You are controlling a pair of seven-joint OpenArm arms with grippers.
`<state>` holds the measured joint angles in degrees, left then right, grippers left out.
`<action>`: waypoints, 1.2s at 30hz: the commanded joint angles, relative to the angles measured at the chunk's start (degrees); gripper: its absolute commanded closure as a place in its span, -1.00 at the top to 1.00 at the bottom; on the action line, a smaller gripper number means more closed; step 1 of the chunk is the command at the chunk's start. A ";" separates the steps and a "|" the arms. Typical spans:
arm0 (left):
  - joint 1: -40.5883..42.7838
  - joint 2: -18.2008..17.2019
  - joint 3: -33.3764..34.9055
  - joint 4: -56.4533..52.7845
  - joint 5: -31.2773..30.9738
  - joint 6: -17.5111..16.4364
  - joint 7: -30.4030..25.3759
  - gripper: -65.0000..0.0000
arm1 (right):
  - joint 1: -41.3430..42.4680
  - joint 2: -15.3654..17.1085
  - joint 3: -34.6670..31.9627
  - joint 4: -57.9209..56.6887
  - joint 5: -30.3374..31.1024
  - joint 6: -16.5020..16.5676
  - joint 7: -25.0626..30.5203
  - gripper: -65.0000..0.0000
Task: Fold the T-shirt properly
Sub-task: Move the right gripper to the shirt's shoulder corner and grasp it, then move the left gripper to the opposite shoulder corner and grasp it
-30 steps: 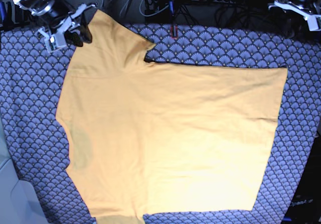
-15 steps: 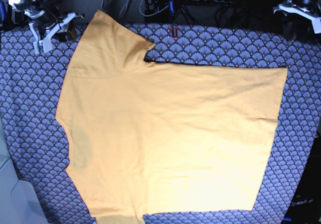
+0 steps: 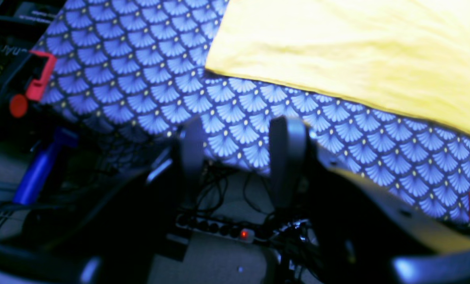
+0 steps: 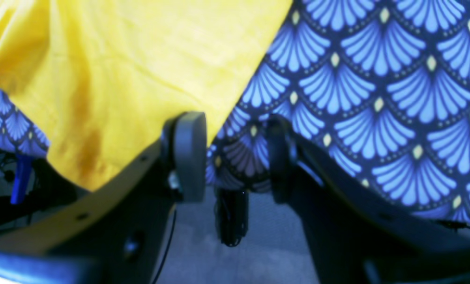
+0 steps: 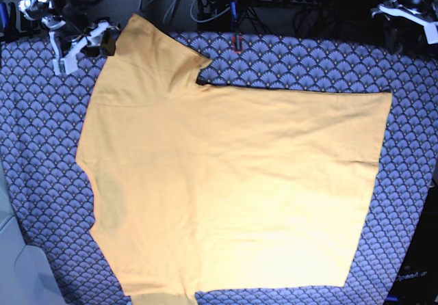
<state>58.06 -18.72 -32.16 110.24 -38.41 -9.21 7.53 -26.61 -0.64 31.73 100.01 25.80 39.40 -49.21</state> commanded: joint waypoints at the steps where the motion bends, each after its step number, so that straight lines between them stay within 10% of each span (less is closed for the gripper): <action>1: 0.88 -0.40 -0.50 0.67 -0.05 -0.06 -1.42 -0.17 | -0.42 0.25 -0.65 0.35 -0.35 0.60 -0.94 -0.17; 18: 0.88 -0.40 -0.67 0.67 -0.05 -0.06 -1.42 -0.17 | -1.04 0.16 -7.59 -0.27 -0.35 0.60 -1.03 -0.21; 27: 0.27 -0.40 -0.67 0.14 -0.05 -0.06 -1.42 -0.16 | 0.19 0.25 -7.59 -2.64 -0.35 0.60 -1.03 -0.98; 36: -5.10 -0.40 -0.85 -1.00 -0.05 0.55 -1.42 -0.15 | 2.39 1.74 -7.42 -7.04 -0.35 0.60 -2.44 -1.00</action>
<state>52.56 -18.70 -32.40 108.62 -38.22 -8.67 7.53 -23.53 0.93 24.34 93.36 29.65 40.71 -48.01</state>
